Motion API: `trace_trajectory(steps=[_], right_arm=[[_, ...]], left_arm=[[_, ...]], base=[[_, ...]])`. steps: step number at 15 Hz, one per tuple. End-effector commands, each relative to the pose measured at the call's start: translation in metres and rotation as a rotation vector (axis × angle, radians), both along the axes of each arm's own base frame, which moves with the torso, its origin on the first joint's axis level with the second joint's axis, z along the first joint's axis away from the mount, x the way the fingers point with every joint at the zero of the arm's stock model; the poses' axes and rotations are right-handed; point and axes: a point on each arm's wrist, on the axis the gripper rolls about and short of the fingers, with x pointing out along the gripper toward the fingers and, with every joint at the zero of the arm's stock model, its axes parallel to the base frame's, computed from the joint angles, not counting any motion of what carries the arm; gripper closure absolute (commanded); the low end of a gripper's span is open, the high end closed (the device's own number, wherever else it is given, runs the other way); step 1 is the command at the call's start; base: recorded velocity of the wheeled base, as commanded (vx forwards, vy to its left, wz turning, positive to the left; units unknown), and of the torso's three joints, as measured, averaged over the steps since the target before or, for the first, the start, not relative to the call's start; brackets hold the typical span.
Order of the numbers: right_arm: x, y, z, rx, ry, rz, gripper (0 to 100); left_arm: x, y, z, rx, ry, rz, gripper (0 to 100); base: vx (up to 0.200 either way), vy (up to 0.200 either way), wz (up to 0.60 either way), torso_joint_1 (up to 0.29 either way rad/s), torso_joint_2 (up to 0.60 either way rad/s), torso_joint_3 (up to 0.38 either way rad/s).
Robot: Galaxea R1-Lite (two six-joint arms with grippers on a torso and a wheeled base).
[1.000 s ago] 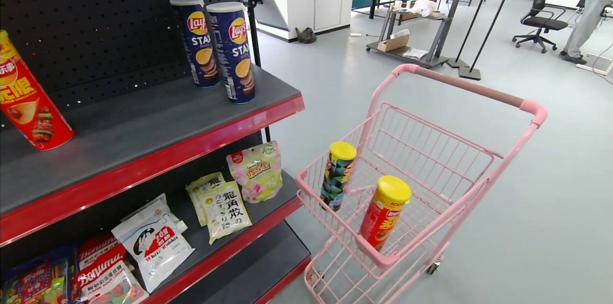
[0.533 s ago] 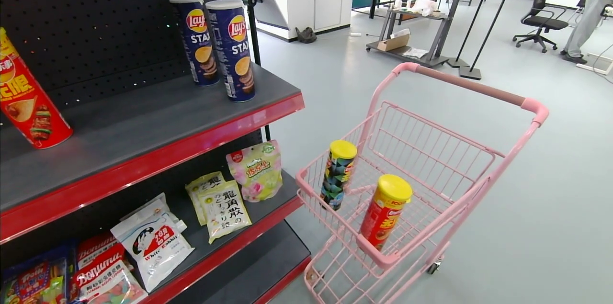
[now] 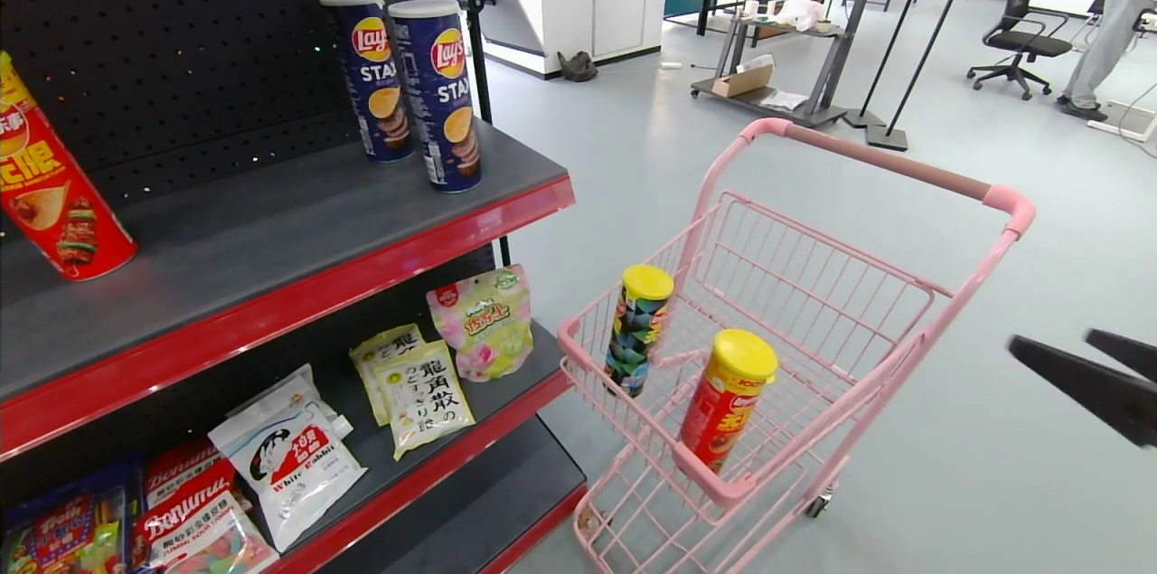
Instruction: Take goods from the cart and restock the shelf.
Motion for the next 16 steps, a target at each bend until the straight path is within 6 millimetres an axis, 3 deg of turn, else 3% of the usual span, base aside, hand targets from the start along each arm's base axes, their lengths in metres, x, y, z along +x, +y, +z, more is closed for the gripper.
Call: trace_trajectory(steps=[1,3,9,16], right_arm=[[0.079,0.033,-0.09,-0.067,0.3,0.147,0],[0.08,0.035,-0.104,-0.088,0.362,0.156,0],[0.114,0.045,-0.139,-0.139,0.373,0.171,0],[0.143,0.065,-0.154,-0.143,0.338,0.214,0]], left_arm=[[0.0,0.0,0.0,0.0,0.0,0.0,0],[0.0,0.0,0.0,0.0,0.0,0.0,0],[0.0,0.0,0.0,0.0,0.0,0.0,0],[0.0,0.0,0.0,0.0,0.0,0.0,0]], base=[[0.0,0.0,0.0,0.0,0.0,0.0],[0.0,0.0,0.0,0.0,0.0,0.0],[0.0,0.0,0.0,0.0,0.0,0.0],[0.0,0.0,0.0,0.0,0.0,0.0]])
